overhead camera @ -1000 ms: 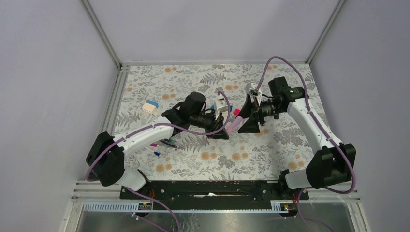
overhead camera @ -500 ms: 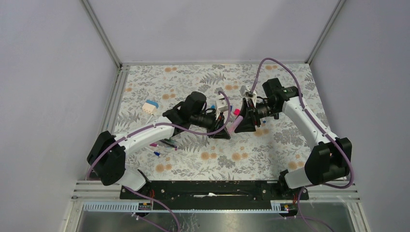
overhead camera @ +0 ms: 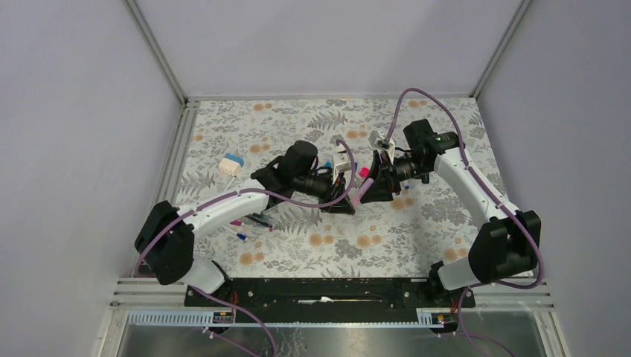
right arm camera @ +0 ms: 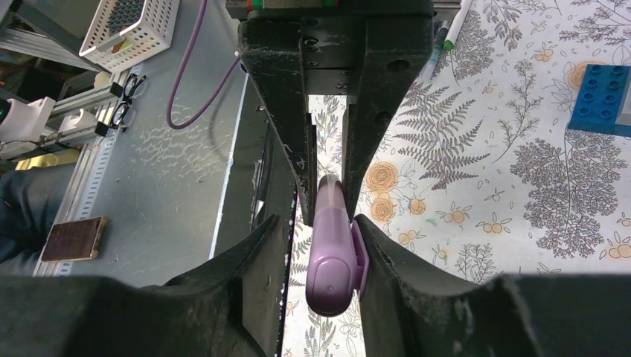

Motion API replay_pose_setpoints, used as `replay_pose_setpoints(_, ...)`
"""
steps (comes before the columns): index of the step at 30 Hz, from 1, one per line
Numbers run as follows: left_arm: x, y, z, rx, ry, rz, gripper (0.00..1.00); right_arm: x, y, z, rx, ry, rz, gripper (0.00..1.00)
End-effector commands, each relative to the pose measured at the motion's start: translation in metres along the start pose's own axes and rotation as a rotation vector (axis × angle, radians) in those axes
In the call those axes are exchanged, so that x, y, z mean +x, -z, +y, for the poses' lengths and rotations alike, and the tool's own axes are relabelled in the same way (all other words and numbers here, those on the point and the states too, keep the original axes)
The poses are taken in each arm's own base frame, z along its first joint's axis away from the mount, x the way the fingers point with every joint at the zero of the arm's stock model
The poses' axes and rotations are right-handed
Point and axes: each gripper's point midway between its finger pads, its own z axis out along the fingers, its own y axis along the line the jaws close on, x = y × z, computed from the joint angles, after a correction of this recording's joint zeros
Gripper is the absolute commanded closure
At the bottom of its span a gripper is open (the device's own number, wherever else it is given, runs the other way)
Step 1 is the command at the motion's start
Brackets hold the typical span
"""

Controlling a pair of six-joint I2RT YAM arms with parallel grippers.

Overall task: Open the pen caps
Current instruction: Open the pen cap from the pen.

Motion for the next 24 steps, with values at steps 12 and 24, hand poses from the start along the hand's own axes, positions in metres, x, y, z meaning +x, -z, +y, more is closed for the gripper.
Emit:
replay_pose_setpoints(12, -0.0259, -0.0014, -0.0017, 0.023, -0.058, -0.054, 1.00, -0.0208, -0.0026, 0.0111, -0.046, 0.022, -0.044, 0.51)
replay_pose_setpoints(24, -0.0293, 0.0004, -0.0009, 0.006, -0.066, -0.061, 1.00, -0.0140, -0.0025, 0.0089, -0.026, 0.019, -0.017, 0.82)
